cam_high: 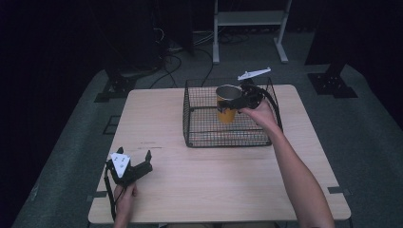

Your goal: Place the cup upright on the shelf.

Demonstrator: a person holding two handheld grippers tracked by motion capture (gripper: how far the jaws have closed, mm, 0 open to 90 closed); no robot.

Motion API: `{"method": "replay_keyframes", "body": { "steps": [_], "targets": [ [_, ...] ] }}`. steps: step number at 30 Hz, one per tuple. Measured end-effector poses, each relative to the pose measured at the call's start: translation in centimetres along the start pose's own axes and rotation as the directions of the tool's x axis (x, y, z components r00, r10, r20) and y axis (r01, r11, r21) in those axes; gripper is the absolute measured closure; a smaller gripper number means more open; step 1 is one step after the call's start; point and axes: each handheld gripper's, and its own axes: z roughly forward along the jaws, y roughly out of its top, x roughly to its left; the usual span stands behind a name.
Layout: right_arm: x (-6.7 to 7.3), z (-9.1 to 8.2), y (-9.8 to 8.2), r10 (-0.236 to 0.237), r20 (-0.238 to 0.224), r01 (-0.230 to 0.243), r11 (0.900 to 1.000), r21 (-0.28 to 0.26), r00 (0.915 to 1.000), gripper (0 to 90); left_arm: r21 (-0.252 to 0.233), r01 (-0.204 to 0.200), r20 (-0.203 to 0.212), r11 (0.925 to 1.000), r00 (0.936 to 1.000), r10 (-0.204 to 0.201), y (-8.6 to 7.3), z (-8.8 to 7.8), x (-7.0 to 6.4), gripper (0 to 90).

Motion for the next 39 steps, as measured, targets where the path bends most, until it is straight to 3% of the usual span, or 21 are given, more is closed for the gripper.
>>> {"method": "replay_keyframes", "body": {
  "steps": [24, 39],
  "targets": [
    [-1.5, 4.8, -0.3, 0.006, 0.047, -0.011, 0.994, 0.111, 0.9989, 12.6, -0.001, -0.001, 0.001, 1.0000, 1.0000, 0.001, 0.0, 0.0, 0.0, 0.8],
    [-2.1, 5.5, -0.7, -0.010, 0.078, -0.001, 0.990, 0.138, 0.9969, 12.6, -0.004, 0.001, 0.000, 1.0000, 1.0000, -0.001, 0.0, 0.0, 0.0, 0.8]
  ]
}}
